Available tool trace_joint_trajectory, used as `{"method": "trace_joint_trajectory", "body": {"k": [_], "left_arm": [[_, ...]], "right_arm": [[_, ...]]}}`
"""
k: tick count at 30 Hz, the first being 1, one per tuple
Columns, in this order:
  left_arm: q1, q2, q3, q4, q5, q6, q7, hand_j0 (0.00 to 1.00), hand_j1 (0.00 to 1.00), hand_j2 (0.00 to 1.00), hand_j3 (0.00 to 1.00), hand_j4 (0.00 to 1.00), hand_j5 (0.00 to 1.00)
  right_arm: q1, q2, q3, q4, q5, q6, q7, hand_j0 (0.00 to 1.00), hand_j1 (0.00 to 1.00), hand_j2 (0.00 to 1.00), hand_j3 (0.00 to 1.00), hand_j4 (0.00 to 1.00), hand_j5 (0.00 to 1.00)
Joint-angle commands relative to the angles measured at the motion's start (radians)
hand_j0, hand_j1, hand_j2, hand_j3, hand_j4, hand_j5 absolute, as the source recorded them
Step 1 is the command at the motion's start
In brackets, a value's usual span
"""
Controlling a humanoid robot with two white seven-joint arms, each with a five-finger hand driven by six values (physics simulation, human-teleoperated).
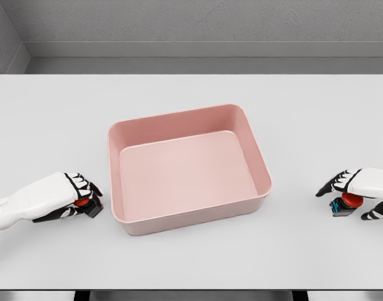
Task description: Put the industrial switch in the basket with both arms
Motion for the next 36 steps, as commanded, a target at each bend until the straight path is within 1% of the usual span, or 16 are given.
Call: {"method": "trace_joint_trajectory", "body": {"k": [1, 4, 7, 8, 11, 13, 15, 18, 19, 22, 23, 27, 30, 36], "left_arm": [[0.000, 0.004, 0.004, -0.004, 0.000, 0.001, -0.001, 0.44, 0.44, 0.44, 0.44, 0.44, 0.44], [-0.003, 0.007, 0.009, -0.013, 0.003, 0.001, -0.001, 0.45, 0.45, 0.45, 0.45, 0.45, 0.45], [-0.014, 0.008, 0.010, -0.022, 0.011, 0.001, 0.001, 0.45, 0.45, 0.45, 0.45, 0.45, 0.45], [-0.009, 0.010, 0.027, -0.027, 0.012, 0.001, 0.001, 0.44, 0.44, 0.44, 0.44, 0.44, 0.44], [-0.009, 0.011, 0.035, -0.033, 0.017, 0.001, 0.002, 0.44, 0.44, 0.44, 0.44, 0.44, 0.44], [-0.006, 0.011, 0.053, -0.042, 0.018, 0.001, 0.002, 0.44, 0.44, 0.44, 0.44, 0.44, 0.44], [-0.008, 0.014, 0.068, -0.045, 0.034, 0.001, 0.002, 0.44, 0.44, 0.44, 0.44, 0.44, 0.44], [-0.009, 0.019, 0.075, -0.055, 0.049, 0.001, 0.005, 0.44, 0.44, 0.44, 0.44, 0.44, 0.44], [-0.006, 0.024, 0.093, -0.055, 0.052, 0.001, 0.005, 0.44, 0.44, 0.44, 0.44, 0.44, 0.44], [-0.009, 0.036, 0.098, -0.055, 0.071, 0.001, 0.005, 0.44, 0.44, 0.44, 0.44, 0.44, 0.44], [-0.008, 0.039, 0.110, -0.055, 0.071, 0.001, 0.005, 0.44, 0.44, 0.44, 0.44, 0.44, 0.44], [-0.012, 0.036, 0.127, -0.056, 0.086, 0.001, 0.005, 0.44, 0.44, 0.44, 0.44, 0.44, 0.44], [-0.054, 0.034, 0.127, -0.056, 0.094, 0.001, 0.007, 0.44, 0.44, 0.44, 0.44, 0.44, 0.44], [-0.098, 0.025, 0.127, -0.056, 0.106, 0.001, 0.007, 0.44, 0.44, 0.44, 0.44, 0.44, 0.44]], "right_arm": [[0.000, -0.001, -0.001, 0.000, -0.006, 0.002, 0.000, 0.80, 0.80, 0.80, 0.80, 0.80, 0.80], [0.000, -0.003, -0.001, 0.002, -0.006, 0.002, 0.000, 0.77, 0.77, 0.77, 0.77, 0.77, 0.77], [0.000, -0.004, -0.001, 0.005, -0.006, 0.002, 0.000, 0.71, 0.71, 0.71, 0.71, 0.71, 0.71], [0.000, -0.004, -0.001, 0.006, -0.006, 0.002, 0.000, 0.69, 0.69, 0.69, 0.69, 0.69, 0.69], [0.000, -0.004, -0.001, 0.006, -0.005, 0.002, 0.000, 0.66, 0.66, 0.66, 0.66, 0.66, 0.66], [0.000, -0.004, -0.001, 0.006, -0.005, 0.002, 0.002, 0.63, 0.63, 0.63, 0.63, 0.63, 0.63], [0.000, -0.003, -0.001, 0.006, -0.005, 0.002, 0.003, 0.58, 0.58, 0.58, 0.58, 0.58, 0.58], [-0.002, -0.003, -0.001, 0.006, -0.005, 0.002, 0.005, 0.54, 0.54, 0.54, 0.54, 0.54, 0.54], [-0.002, -0.003, -0.001, 0.006, -0.005, 0.002, 0.005, 0.53, 0.53, 0.53, 0.53, 0.53, 0.53], [-0.002, -0.003, -0.002, 0.006, -0.005, 0.002, 0.003, 0.47, 0.47, 0.47, 0.47, 0.47, 0.47], [-0.002, -0.003, -0.002, 0.006, -0.005, 0.002, 0.003, 0.45, 0.45, 0.45, 0.45, 0.45, 0.45], [-0.009, -0.001, -0.004, 0.006, -0.006, 0.002, -0.001, 0.45, 0.45, 0.45, 0.45, 0.45, 0.45], [-0.020, 0.000, -0.005, 0.006, -0.006, 0.002, -0.005, 0.45, 0.45, 0.45, 0.45, 0.45, 0.45], [-0.021, 0.000, -0.034, 0.008, -0.011, 0.002, -0.011, 0.45, 0.45, 0.45, 0.45, 0.45, 0.45]]}}
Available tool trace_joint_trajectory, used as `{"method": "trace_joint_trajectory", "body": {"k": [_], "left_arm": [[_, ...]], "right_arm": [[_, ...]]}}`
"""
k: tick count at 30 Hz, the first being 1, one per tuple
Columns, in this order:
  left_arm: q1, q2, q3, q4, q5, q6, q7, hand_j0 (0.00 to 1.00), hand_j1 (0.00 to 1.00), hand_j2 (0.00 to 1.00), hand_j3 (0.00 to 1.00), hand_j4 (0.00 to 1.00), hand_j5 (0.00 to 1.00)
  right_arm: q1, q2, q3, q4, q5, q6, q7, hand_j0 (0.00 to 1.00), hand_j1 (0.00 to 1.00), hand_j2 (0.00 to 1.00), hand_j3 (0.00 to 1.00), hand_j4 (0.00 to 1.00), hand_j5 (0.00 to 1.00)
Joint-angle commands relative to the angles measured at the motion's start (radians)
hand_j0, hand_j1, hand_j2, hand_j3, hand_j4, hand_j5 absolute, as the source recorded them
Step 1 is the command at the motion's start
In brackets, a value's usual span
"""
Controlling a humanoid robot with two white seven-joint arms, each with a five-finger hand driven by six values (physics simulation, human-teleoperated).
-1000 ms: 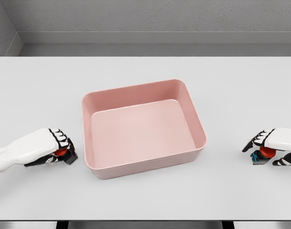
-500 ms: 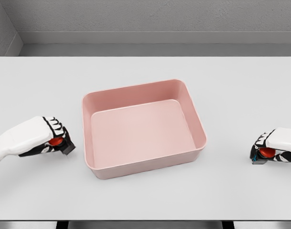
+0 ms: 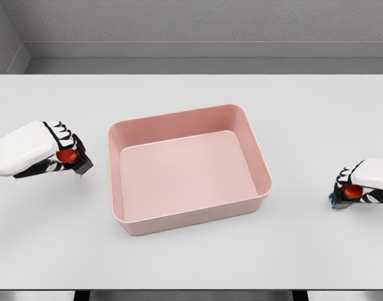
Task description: Put the industrial switch in the basket with both arms
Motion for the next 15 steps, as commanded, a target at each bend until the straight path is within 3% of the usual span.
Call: {"method": "trace_joint_trajectory", "body": {"k": [1, 15], "left_arm": [[-0.002, -0.003, 0.002, 0.000, 0.011, 0.000, 0.000, 0.44, 0.44, 0.44, 0.44, 0.44, 0.44], [-0.055, -0.052, -0.004, -0.002, 0.019, 0.000, 0.000, 0.44, 0.44, 0.44, 0.44, 0.44, 0.44]], "right_arm": [[0.000, 0.000, -0.011, 0.000, -0.008, 0.002, -0.003, 0.45, 0.45, 0.45, 0.45, 0.45, 0.45], [-0.008, 0.020, -0.046, -0.001, -0.071, 0.002, -0.003, 0.45, 0.45, 0.45, 0.45, 0.45, 0.45]]}}
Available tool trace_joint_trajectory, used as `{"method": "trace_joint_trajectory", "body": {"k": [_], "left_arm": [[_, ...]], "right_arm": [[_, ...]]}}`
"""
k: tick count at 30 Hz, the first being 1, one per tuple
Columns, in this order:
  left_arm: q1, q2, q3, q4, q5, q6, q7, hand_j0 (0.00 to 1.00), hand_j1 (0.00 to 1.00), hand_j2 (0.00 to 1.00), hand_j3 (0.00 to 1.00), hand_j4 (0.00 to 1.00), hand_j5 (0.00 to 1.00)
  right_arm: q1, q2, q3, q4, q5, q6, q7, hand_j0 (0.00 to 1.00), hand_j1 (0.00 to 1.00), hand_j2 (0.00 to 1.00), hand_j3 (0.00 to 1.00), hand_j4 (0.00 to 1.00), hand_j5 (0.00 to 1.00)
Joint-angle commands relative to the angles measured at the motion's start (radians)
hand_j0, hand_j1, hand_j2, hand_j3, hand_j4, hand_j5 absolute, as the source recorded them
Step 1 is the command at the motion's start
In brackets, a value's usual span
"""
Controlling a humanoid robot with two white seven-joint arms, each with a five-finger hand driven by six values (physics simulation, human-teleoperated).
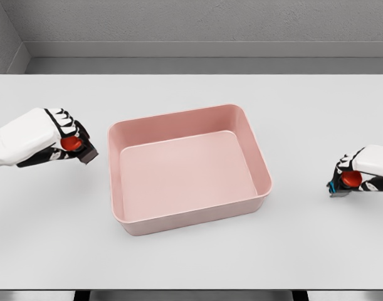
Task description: Put the industrial switch in the basket with both arms
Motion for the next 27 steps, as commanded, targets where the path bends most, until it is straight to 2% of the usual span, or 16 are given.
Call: {"method": "trace_joint_trajectory", "body": {"k": [1, 6, 7, 11, 13, 21, 24, 27], "left_arm": [[0.000, -0.022, -0.001, -0.001, 0.008, 0.000, 0.001, 0.44, 0.44, 0.44, 0.44, 0.44, 0.44], [-0.026, -0.058, -0.012, -0.001, 0.008, 0.000, 0.001, 0.44, 0.44, 0.44, 0.44, 0.44, 0.44], [-0.026, -0.069, -0.012, -0.001, 0.008, 0.000, 0.001, 0.44, 0.44, 0.44, 0.44, 0.44, 0.44], [-0.029, -0.094, -0.015, -0.001, 0.001, 0.000, -0.001, 0.44, 0.44, 0.44, 0.44, 0.44, 0.44], [-0.052, -0.106, -0.046, -0.001, -0.002, 0.000, -0.004, 0.44, 0.44, 0.44, 0.44, 0.44, 0.44], [-0.080, -0.172, -0.096, 0.001, -0.031, 0.000, -0.009, 0.44, 0.44, 0.44, 0.44, 0.44, 0.44], [-0.083, -0.219, -0.113, 0.001, -0.066, 0.000, -0.009, 0.44, 0.44, 0.44, 0.44, 0.44, 0.44], [-0.120, -0.250, -0.161, 0.001, -0.100, 0.000, -0.009, 0.44, 0.44, 0.44, 0.44, 0.44, 0.44]], "right_arm": [[0.000, 0.009, -0.006, -0.001, -0.024, 0.002, 0.000, 0.45, 0.45, 0.45, 0.45, 0.45, 0.45], [-0.015, 0.013, -0.006, 0.001, -0.033, 0.002, 0.000, 0.45, 0.45, 0.45, 0.45, 0.45, 0.45], [-0.020, 0.035, -0.006, 0.001, -0.033, 0.002, 0.000, 0.45, 0.45, 0.45, 0.45, 0.45, 0.45], [-0.029, 0.047, -0.006, 0.002, -0.033, 0.002, 0.000, 0.44, 0.44, 0.44, 0.44, 0.44, 0.44], [-0.038, 0.063, -0.006, 0.002, -0.033, 0.002, 0.002, 0.43, 0.43, 0.43, 0.43, 0.43, 0.43], [-0.060, 0.084, -0.006, 0.001, -0.032, 0.002, 0.003, 0.43, 0.43, 0.43, 0.43, 0.43, 0.43], [-0.078, 0.093, -0.004, 0.001, -0.032, 0.002, 0.003, 0.43, 0.43, 0.43, 0.43, 0.43, 0.43], [-0.092, 0.106, -0.004, 0.001, -0.032, 0.002, 0.005, 0.43, 0.43, 0.43, 0.43, 0.43, 0.43]]}}
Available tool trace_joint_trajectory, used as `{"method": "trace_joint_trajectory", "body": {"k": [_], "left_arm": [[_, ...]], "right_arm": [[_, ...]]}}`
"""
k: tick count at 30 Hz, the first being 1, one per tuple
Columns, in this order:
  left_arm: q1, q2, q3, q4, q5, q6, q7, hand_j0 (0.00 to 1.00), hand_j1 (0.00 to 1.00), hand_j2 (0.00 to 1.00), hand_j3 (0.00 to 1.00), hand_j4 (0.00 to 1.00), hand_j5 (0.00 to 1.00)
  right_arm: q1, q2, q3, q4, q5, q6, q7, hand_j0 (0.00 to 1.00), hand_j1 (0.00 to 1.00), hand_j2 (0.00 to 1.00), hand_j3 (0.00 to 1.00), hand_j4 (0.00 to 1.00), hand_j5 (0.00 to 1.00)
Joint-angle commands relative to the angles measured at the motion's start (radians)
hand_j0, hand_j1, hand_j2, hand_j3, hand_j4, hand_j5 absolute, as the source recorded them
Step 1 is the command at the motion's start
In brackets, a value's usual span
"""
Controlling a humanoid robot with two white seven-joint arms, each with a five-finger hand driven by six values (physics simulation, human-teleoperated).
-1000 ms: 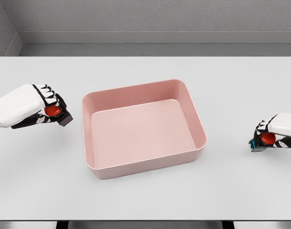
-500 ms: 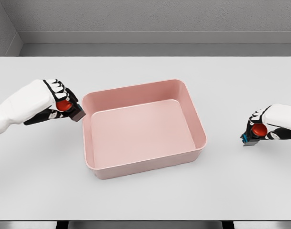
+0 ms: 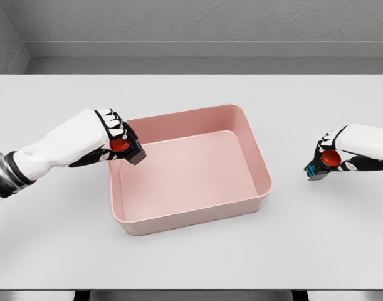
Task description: Put the industrial switch in the basket with both arms
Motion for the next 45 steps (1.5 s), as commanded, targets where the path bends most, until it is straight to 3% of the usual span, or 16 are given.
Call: {"method": "trace_joint_trajectory", "body": {"k": [1, 8, 14, 22, 23, 26, 28, 42, 45], "left_arm": [[0.000, -0.039, -0.027, 0.000, -0.023, 0.000, -0.003, 0.44, 0.44, 0.44, 0.44, 0.44, 0.44], [-0.037, -0.109, -0.070, 0.026, -0.092, 0.000, -0.006, 0.44, 0.44, 0.44, 0.44, 0.44, 0.44], [-0.075, -0.188, -0.119, 0.133, -0.154, 0.000, -0.004, 0.44, 0.44, 0.44, 0.44, 0.44, 0.44], [-0.083, -0.204, -0.133, 0.184, -0.174, 0.000, -0.004, 0.44, 0.44, 0.44, 0.44, 0.44, 0.44], [-0.083, -0.204, -0.133, 0.182, -0.172, 0.000, -0.004, 0.48, 0.48, 0.48, 0.48, 0.48, 0.48], [-0.084, -0.204, -0.133, 0.173, -0.170, 0.000, 0.000, 0.78, 0.78, 0.78, 0.78, 0.78, 0.78], [-0.084, -0.205, -0.133, 0.165, -0.167, 0.000, 0.004, 0.87, 0.87, 0.87, 0.87, 0.87, 0.87], [-0.094, -0.207, -0.133, 0.155, -0.160, 0.000, 0.005, 0.89, 0.89, 0.89, 0.89, 0.89, 0.89], [-0.098, -0.208, -0.133, 0.155, -0.160, 0.000, 0.007, 0.98, 0.98, 0.98, 0.98, 0.98, 0.98]], "right_arm": [[-0.002, 0.007, -0.002, 0.000, -0.006, 0.002, 0.000, 0.43, 0.43, 0.43, 0.43, 0.43, 0.43], [-0.032, 0.035, -0.001, -0.002, -0.006, 0.002, 0.000, 0.43, 0.43, 0.43, 0.43, 0.43, 0.43], [-0.055, 0.057, -0.001, -0.003, -0.006, 0.002, 0.003, 0.43, 0.43, 0.43, 0.43, 0.43, 0.43], [-0.084, 0.070, -0.001, -0.003, -0.006, 0.002, 0.004, 0.43, 0.43, 0.43, 0.43, 0.43, 0.43], [-0.084, 0.072, -0.001, -0.003, -0.006, 0.002, 0.004, 0.43, 0.43, 0.43, 0.43, 0.43, 0.43], [-0.103, 0.087, -0.001, -0.003, -0.006, 0.002, 0.006, 0.43, 0.43, 0.43, 0.43, 0.43, 0.43], [-0.110, 0.092, -0.001, -0.005, -0.006, 0.002, 0.006, 0.43, 0.43, 0.43, 0.43, 0.43, 0.43], [-0.143, 0.138, 0.001, -0.006, -0.006, 0.002, 0.006, 0.42, 0.42, 0.42, 0.42, 0.42, 0.42], [-0.150, 0.147, 0.003, -0.008, -0.006, 0.002, 0.006, 0.42, 0.42, 0.42, 0.42, 0.42, 0.42]]}}
